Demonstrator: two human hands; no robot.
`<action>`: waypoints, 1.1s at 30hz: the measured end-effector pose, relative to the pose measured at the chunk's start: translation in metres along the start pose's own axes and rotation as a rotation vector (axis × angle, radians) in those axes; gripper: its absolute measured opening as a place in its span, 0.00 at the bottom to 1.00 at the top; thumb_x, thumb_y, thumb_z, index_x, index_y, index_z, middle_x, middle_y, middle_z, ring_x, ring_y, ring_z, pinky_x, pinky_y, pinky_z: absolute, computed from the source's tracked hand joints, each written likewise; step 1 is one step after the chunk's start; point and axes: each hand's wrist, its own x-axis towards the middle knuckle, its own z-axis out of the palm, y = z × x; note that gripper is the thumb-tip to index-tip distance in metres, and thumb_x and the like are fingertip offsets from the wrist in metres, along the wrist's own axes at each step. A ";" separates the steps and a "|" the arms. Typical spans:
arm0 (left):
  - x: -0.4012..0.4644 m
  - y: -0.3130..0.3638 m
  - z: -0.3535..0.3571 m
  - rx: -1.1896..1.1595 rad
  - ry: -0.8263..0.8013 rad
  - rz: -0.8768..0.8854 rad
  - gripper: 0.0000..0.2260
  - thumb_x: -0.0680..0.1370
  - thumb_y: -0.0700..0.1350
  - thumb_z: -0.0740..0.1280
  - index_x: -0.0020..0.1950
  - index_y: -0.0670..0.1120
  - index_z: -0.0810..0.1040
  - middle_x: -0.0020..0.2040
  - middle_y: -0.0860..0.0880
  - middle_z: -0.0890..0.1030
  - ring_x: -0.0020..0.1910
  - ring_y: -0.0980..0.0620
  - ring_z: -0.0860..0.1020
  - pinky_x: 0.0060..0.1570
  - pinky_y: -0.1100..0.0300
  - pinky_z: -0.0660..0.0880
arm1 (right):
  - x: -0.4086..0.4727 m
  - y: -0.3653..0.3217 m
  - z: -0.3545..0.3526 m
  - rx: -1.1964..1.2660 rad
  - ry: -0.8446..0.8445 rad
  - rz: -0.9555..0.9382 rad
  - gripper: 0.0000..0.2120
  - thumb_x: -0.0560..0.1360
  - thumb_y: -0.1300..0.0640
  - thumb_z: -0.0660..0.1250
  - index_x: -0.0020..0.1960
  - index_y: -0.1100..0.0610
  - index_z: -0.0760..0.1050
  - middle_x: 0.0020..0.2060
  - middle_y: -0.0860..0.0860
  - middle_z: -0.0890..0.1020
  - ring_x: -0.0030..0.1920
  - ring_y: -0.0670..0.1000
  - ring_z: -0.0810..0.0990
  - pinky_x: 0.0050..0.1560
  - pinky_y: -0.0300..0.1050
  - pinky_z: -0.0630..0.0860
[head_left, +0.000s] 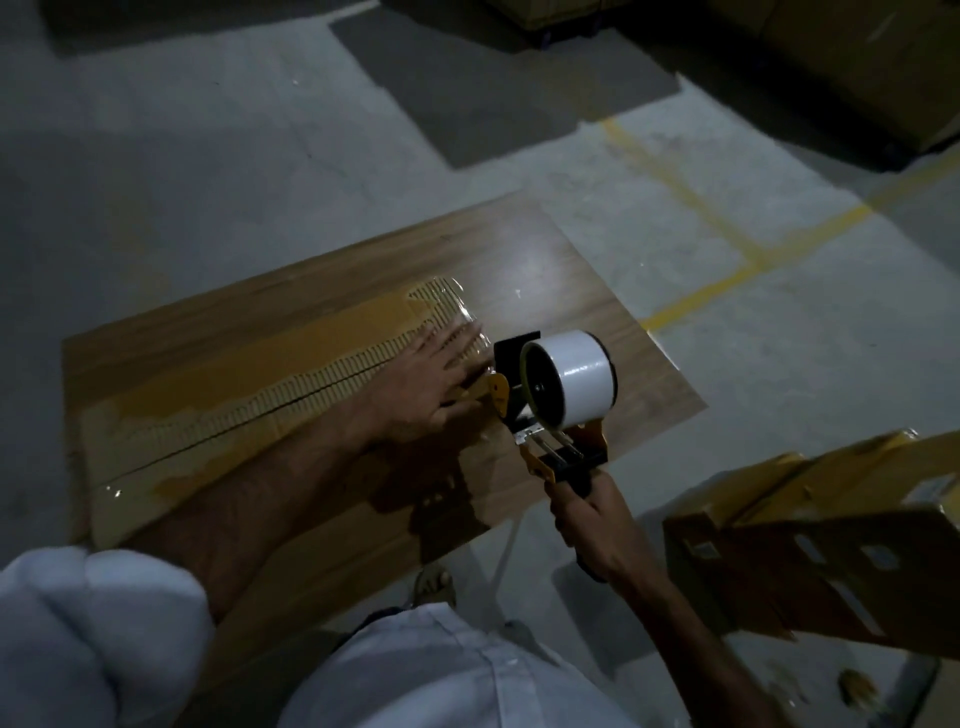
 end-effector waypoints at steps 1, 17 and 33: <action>0.000 0.001 0.000 -0.021 0.005 -0.009 0.31 0.84 0.67 0.43 0.84 0.56 0.42 0.84 0.47 0.37 0.83 0.47 0.36 0.81 0.44 0.37 | -0.003 0.000 -0.001 0.007 -0.006 0.004 0.20 0.80 0.53 0.63 0.45 0.73 0.70 0.31 0.55 0.71 0.31 0.55 0.67 0.35 0.53 0.66; -0.023 0.048 0.011 -0.012 0.187 -0.112 0.24 0.88 0.54 0.49 0.84 0.52 0.52 0.84 0.51 0.52 0.82 0.52 0.51 0.80 0.52 0.51 | -0.014 0.022 -0.006 0.204 -0.112 0.119 0.08 0.83 0.65 0.58 0.46 0.59 0.69 0.29 0.52 0.64 0.27 0.50 0.60 0.27 0.44 0.60; -0.018 0.042 0.005 0.047 0.111 -0.122 0.38 0.83 0.54 0.64 0.85 0.46 0.47 0.85 0.47 0.46 0.83 0.49 0.46 0.80 0.52 0.41 | -0.005 0.055 -0.026 0.111 0.149 0.193 0.09 0.83 0.56 0.64 0.45 0.58 0.72 0.31 0.52 0.72 0.29 0.50 0.70 0.31 0.46 0.66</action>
